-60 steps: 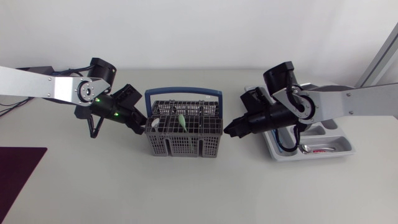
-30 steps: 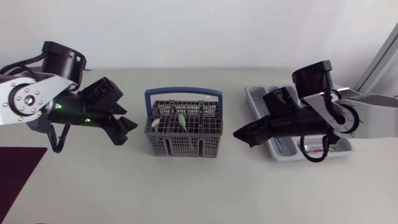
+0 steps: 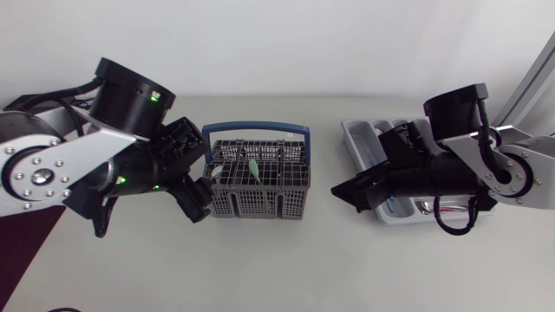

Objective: Unload the cutlery basket into the drawer organizer.

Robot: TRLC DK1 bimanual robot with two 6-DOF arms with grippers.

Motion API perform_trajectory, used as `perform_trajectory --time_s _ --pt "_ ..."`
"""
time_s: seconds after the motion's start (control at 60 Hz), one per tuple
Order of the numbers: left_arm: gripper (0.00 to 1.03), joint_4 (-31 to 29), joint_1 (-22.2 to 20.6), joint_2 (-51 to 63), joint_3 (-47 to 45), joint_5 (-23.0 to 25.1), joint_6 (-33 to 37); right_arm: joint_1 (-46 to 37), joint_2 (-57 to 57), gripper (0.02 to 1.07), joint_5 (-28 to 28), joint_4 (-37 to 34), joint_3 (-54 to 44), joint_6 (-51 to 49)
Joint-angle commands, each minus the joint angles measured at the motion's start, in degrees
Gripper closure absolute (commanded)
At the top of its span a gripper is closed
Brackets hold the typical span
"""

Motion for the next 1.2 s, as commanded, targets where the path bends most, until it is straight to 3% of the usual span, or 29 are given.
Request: perform_trajectory --time_s 0.0,0.4,0.567,0.883,1.183 --pt "0.17 0.52 -0.94 3.11 -0.23 -1.82 -2.13 0.62 -0.45 0.06 0.07 -0.75 -1.15 -0.12" --pt "0.19 0.43 -6.04 9.00 4.08 -9.47 -4.16 0.01 -1.59 0.06 0.07 -1.54 -1.77 -0.82" --pt "0.20 0.43 -6.21 10.14 5.22 -10.44 -4.24 -0.08 -2.03 0.06 0.15 -2.33 -1.33 -1.08" --pt "0.39 0.52 -6.12 11.98 7.07 -11.23 -4.16 -0.61 -3.00 0.06 0.15 -3.04 -1.24 -1.88" --pt "0.39 0.61 -4.81 13.04 7.77 -11.32 -3.89 -1.57 -3.35 0.06 -0.11 -3.04 -1.59 -2.75"
